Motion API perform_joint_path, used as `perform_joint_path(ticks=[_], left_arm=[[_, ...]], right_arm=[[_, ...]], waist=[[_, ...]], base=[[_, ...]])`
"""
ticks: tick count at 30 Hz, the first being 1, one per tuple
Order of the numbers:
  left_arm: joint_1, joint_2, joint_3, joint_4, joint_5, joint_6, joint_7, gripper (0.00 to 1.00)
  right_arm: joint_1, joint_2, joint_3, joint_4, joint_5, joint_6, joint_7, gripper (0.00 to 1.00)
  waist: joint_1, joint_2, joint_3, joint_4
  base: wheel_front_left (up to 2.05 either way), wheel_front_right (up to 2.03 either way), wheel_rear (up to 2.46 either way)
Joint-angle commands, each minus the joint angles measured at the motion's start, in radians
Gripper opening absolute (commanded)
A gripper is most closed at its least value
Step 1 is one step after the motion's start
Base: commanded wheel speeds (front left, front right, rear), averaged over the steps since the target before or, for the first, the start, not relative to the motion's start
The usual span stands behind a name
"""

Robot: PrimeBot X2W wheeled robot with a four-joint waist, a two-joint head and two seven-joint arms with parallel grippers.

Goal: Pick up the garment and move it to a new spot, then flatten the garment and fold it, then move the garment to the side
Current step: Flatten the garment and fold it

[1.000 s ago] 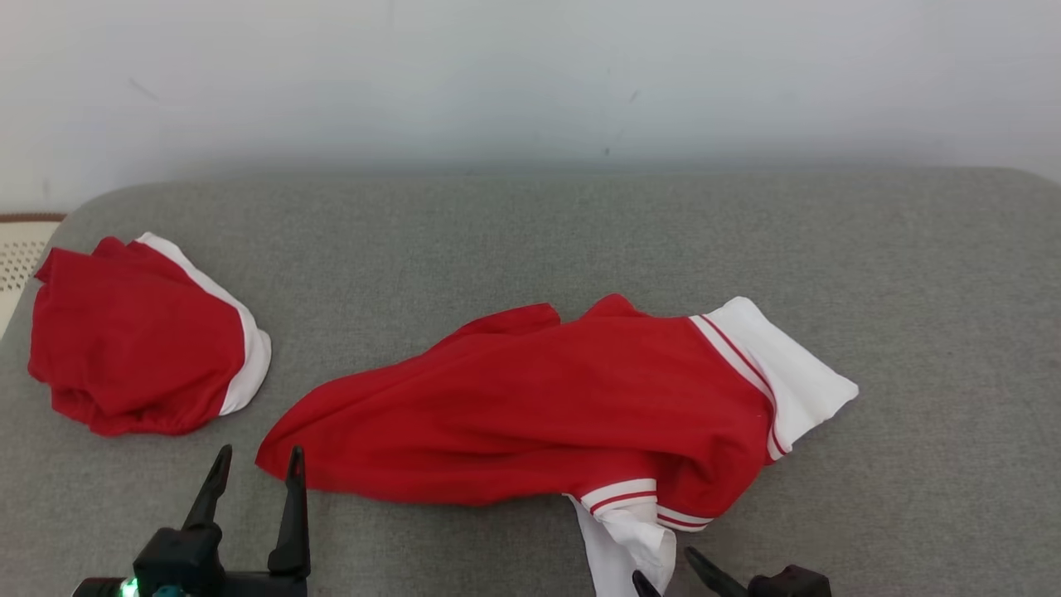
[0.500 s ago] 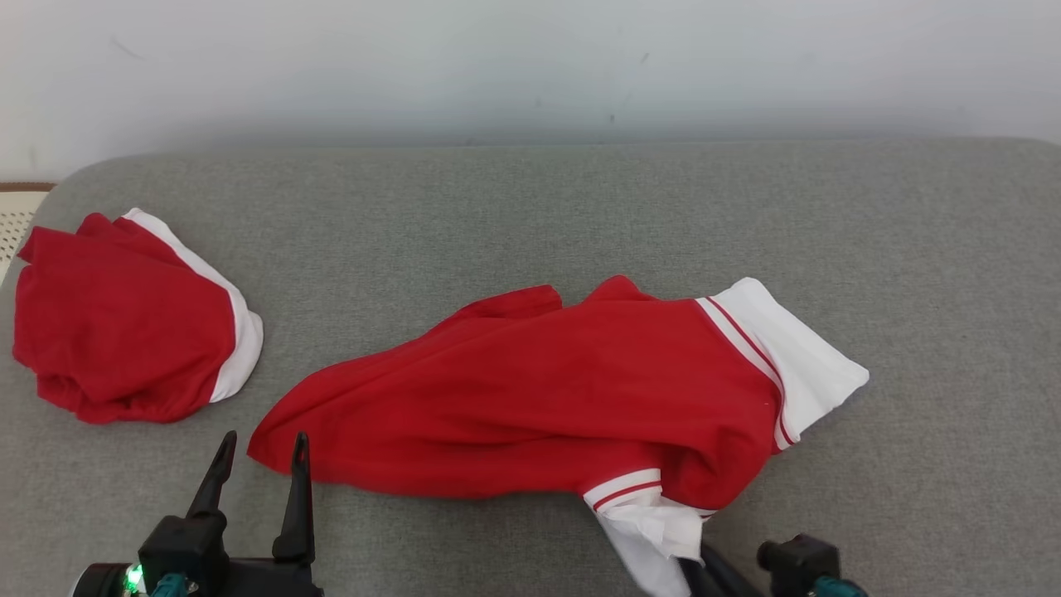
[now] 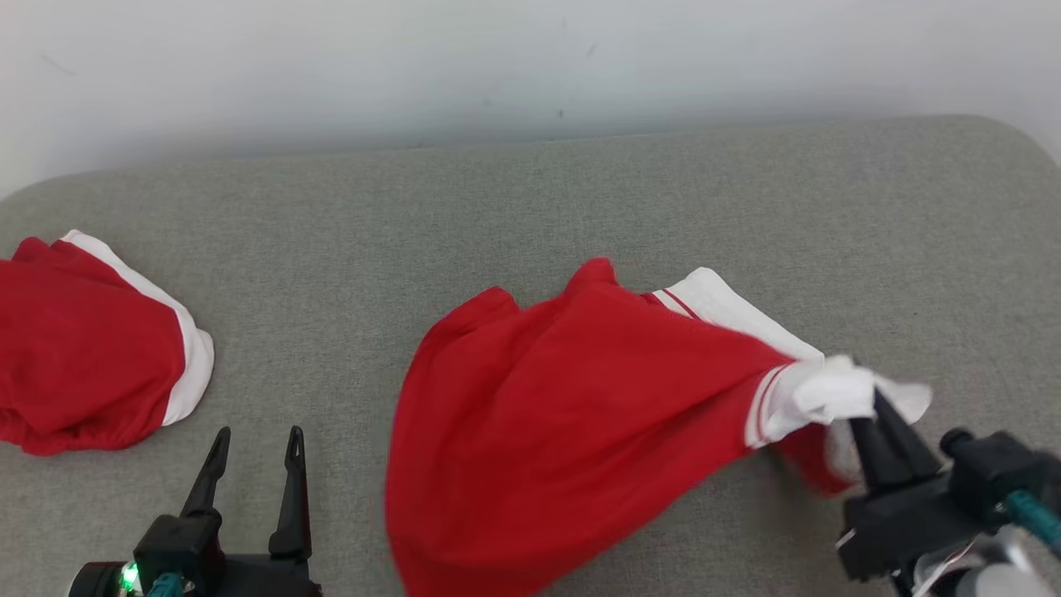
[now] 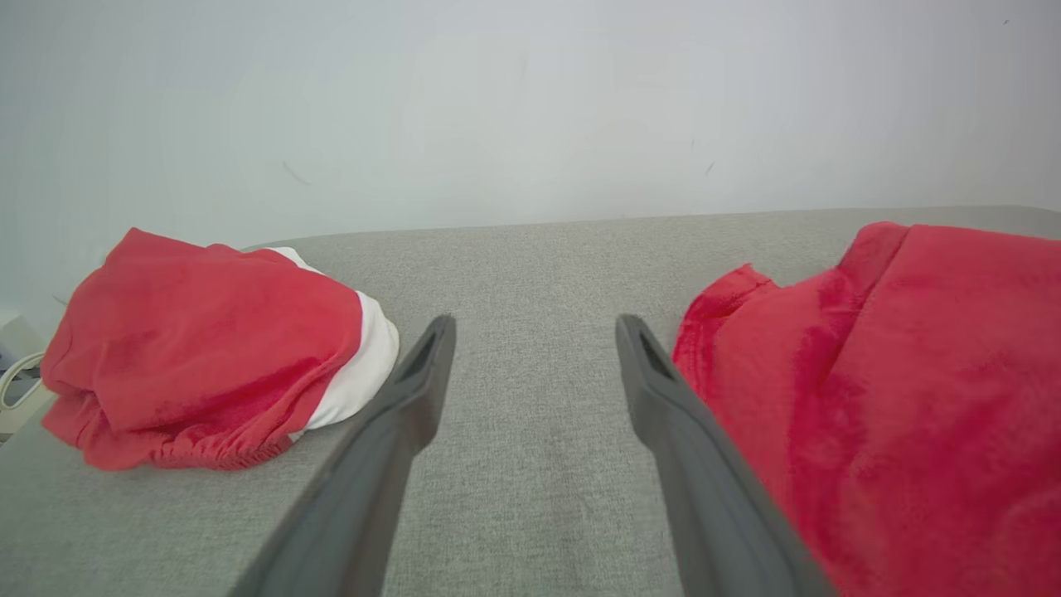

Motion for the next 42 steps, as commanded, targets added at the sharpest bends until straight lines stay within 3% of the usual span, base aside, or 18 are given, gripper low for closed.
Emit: perform_joint_path(ticks=[1, 6, 10, 19, 25, 26, 28, 32, 42], left_arm=[[-0.010, 0.001, 0.001, 0.003, 0.002, 0.003, -0.005, 1.00], [-0.016, 0.001, 0.003, 0.012, -0.004, -0.006, -0.011, 1.00], [-0.023, -0.002, 0.000, 0.018, -0.008, -0.012, -0.013, 1.00], [-0.020, -0.005, -0.003, 0.016, -0.005, -0.007, -0.019, 1.00], [-0.014, 0.011, -0.001, 0.011, -0.008, -0.006, -0.007, 1.00], [-0.010, 0.013, -0.001, 0.010, -0.009, -0.005, -0.005, 1.00], [-0.003, 0.017, -0.002, 0.006, -0.011, -0.004, -0.003, 1.00], [0.010, 0.028, -0.002, -0.007, -0.010, 0.000, 0.003, 1.00], [0.070, 0.056, 0.013, -0.055, -0.011, 0.038, 0.014, 1.00]], right_arm=[[-0.030, -0.022, -0.012, -0.023, -0.021, 0.000, -0.001, 0.00], [-0.106, -0.094, -0.019, -0.038, -0.054, 0.000, -0.014, 0.00], [-0.084, -0.102, -0.003, 0.010, -0.038, 0.000, -0.029, 0.00], [0.041, -0.031, 0.049, 0.187, 0.018, 0.000, -0.091, 0.00], [0.097, 0.024, 0.028, 0.258, 0.050, 0.000, -0.114, 0.00], [0.103, 0.033, 0.017, 0.264, 0.059, 0.000, -0.109, 0.18], [0.110, 0.044, -0.002, 0.255, 0.069, 0.000, -0.102, 0.98], [0.147, 0.058, -0.063, 0.188, 0.073, 0.000, -0.080, 1.00], [0.237, 0.059, -0.176, -0.123, 0.004, 0.000, 0.011, 1.00]], waist=[[0.0000, 0.0000, 0.005, -0.007], [0.0000, 0.0000, 0.012, -0.017], [0.0000, 0.0000, 0.018, -0.013], [0.0000, 0.0000, 0.026, -0.017], [0.0000, 0.0000, 0.013, -0.037], [0.0000, 0.0000, 0.009, -0.040], [0.0000, 0.0000, 0.001, -0.044], [0.0000, 0.0000, -0.012, -0.046], [0.0000, 0.0000, -0.056, -0.041]], base=[[0.00, 0.00, 0.00], [0.00, 0.00, 0.00], [0.00, 0.00, 0.00], [0.00, 0.00, 0.00], [0.00, 0.00, 0.00], [0.00, 0.00, 0.00], [0.00, 0.00, 0.00], [0.00, 0.00, 0.00], [0.00, 0.00, 0.00]])
